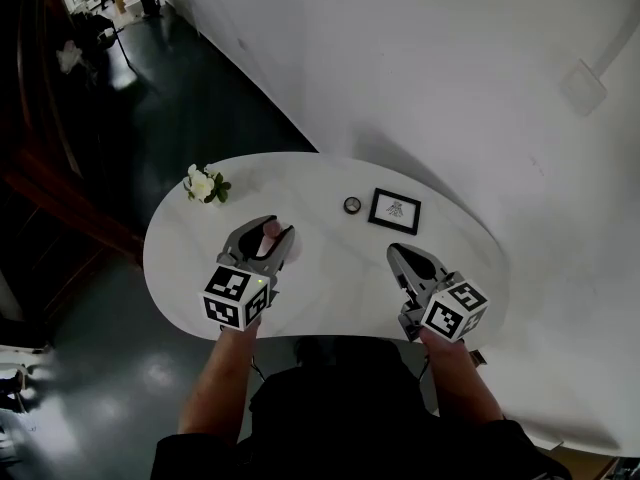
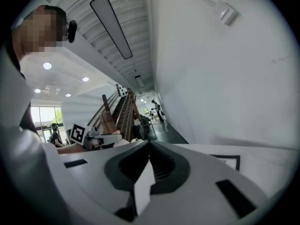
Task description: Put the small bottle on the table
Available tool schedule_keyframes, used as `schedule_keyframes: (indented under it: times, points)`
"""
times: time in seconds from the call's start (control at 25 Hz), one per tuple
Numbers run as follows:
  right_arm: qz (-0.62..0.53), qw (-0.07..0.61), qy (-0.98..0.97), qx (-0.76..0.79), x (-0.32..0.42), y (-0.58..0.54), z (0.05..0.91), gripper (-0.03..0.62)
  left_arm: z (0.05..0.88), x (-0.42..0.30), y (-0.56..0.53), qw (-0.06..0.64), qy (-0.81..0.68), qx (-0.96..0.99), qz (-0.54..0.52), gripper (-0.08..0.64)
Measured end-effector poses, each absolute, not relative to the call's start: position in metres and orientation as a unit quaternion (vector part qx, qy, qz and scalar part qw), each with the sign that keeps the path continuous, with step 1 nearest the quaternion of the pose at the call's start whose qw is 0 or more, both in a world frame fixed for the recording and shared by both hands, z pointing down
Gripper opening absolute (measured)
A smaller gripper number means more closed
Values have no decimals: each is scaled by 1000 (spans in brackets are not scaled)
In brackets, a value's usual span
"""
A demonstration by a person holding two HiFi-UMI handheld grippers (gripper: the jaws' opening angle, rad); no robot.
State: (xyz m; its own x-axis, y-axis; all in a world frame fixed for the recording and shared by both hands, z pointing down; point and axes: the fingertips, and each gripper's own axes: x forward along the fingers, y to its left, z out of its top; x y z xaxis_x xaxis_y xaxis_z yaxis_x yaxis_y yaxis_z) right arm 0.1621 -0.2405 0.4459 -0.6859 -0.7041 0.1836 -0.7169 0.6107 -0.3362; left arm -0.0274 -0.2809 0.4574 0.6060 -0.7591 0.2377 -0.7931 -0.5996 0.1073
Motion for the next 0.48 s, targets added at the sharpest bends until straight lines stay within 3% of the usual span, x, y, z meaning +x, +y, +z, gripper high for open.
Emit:
schedule_keyframes:
  times: [0.48]
  points:
    - [217,18,-900,377,182,-321,478,11,498,6,-347,125,-434,884,117,149]
